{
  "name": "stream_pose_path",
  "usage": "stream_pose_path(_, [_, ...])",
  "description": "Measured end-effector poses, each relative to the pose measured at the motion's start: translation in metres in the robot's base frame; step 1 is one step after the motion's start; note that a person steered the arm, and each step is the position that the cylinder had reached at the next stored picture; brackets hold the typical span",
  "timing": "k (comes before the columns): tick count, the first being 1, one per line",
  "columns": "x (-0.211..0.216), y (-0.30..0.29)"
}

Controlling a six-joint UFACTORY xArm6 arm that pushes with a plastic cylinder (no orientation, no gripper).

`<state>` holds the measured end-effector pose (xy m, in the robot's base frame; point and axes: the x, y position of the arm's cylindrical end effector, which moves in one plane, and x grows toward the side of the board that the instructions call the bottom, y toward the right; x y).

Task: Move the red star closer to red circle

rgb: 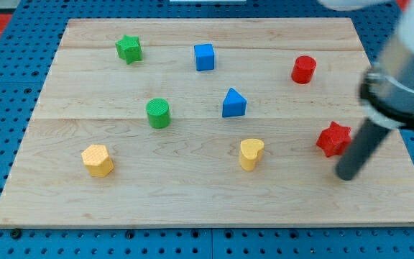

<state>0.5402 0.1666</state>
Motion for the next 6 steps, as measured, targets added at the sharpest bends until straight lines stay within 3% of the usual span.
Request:
stream_pose_path(1, [-0.041,0.001])
stream_pose_path(2, [-0.049,0.013])
stream_pose_path(3, [0.000,0.016])
stream_pose_path(4, [-0.026,0.085])
stream_pose_path(5, [-0.093,0.032])
stream_pose_path(6, [-0.066,0.042])
